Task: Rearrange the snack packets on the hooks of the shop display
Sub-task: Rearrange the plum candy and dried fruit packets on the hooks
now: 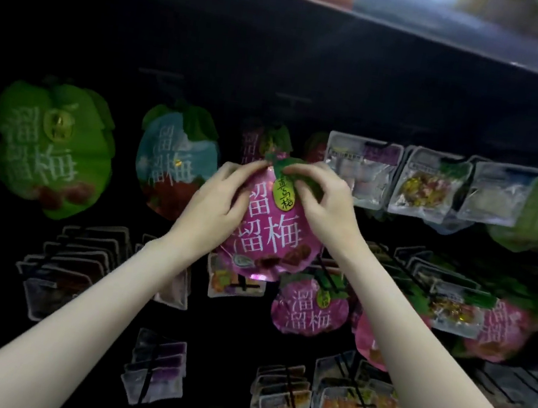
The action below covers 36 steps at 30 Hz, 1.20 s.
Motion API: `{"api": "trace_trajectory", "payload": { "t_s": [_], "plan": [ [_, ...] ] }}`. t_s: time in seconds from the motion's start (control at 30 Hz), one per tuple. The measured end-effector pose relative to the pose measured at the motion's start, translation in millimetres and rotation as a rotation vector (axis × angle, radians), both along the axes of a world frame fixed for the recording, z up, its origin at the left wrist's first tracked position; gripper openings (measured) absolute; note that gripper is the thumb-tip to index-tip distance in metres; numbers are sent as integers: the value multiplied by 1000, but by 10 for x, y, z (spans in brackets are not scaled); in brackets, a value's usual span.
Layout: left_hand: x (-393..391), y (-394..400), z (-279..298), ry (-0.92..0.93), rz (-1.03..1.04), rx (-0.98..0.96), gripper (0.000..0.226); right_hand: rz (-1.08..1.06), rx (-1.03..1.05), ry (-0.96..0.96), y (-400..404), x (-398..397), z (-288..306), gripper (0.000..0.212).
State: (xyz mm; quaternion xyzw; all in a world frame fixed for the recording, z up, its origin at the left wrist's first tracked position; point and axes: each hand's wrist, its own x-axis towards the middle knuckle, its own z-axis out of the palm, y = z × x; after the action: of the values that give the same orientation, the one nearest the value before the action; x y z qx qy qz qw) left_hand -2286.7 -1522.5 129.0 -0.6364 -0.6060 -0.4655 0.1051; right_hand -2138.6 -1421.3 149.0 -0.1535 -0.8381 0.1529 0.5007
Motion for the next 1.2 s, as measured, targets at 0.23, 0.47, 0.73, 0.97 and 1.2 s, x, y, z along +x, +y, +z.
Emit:
{"api": "trace_trajectory", "payload": {
  "t_s": [0.23,0.47,0.73,0.97,1.2],
  "plan": [
    [53,196,382,232,209,120,52,-71,150,185,133,-183,267,30],
    [56,333,449,264,226,91,56,-40,90,202,248,-248,361,33],
    [-89,375,307,484,329,4,56,-75,-59,29,319,-305,304,42],
    [-265,384,-93,413,383,-392,63,-202,-118,-257,439,-372,-8,64],
    [-57,232,-664,219,196,-507,55,-270,-282,-306,510,163,-537,45]
  ]
}}
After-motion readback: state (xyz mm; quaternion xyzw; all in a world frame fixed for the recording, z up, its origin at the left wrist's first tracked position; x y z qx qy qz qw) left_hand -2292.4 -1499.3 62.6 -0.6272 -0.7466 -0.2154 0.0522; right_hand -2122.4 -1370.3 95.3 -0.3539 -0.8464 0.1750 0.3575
